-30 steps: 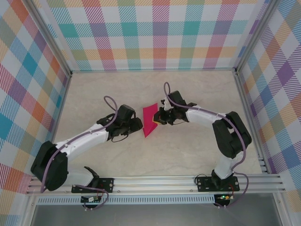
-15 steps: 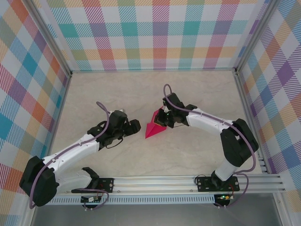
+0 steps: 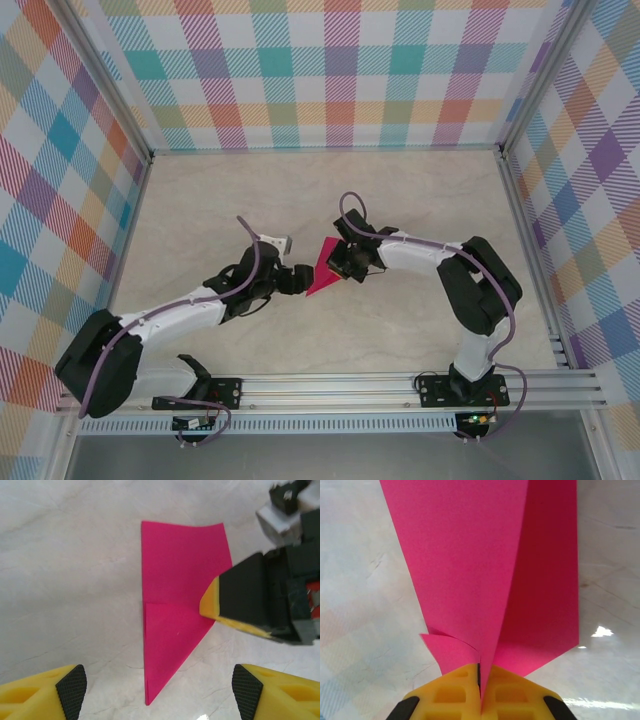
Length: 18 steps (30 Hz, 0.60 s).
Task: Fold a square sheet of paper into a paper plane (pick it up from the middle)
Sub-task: Fourth fold the wing at the center of the table.
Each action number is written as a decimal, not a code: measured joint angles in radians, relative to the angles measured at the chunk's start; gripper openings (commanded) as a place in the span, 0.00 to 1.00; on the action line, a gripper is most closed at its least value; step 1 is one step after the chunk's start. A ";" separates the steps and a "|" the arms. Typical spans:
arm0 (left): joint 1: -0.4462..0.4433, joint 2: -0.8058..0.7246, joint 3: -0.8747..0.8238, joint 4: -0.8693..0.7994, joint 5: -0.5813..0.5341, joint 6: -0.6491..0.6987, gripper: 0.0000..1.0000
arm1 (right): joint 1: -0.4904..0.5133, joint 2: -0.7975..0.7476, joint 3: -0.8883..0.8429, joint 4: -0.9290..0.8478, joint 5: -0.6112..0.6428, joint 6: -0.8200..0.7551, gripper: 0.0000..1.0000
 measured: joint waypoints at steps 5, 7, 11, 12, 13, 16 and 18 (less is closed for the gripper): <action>-0.049 0.122 -0.006 0.097 -0.002 0.103 0.66 | 0.000 0.000 0.053 -0.084 0.019 0.042 0.00; -0.057 0.150 -0.018 0.154 0.001 0.145 0.64 | 0.000 0.003 0.069 -0.106 0.017 0.057 0.00; -0.062 0.194 -0.027 0.247 0.017 0.255 0.53 | -0.002 0.033 0.103 -0.140 -0.010 0.097 0.00; -0.062 0.201 -0.027 0.267 0.020 0.276 0.53 | -0.002 0.043 0.109 -0.145 -0.019 0.108 0.00; -0.062 0.205 -0.029 0.290 0.024 0.294 0.52 | -0.002 0.050 0.113 -0.150 -0.026 0.118 0.00; -0.062 0.208 -0.050 0.363 0.037 0.340 0.51 | -0.002 0.066 0.122 -0.175 -0.040 0.143 0.00; -0.062 0.215 -0.066 0.395 0.051 0.365 0.49 | -0.002 0.072 0.133 -0.198 -0.047 0.153 0.00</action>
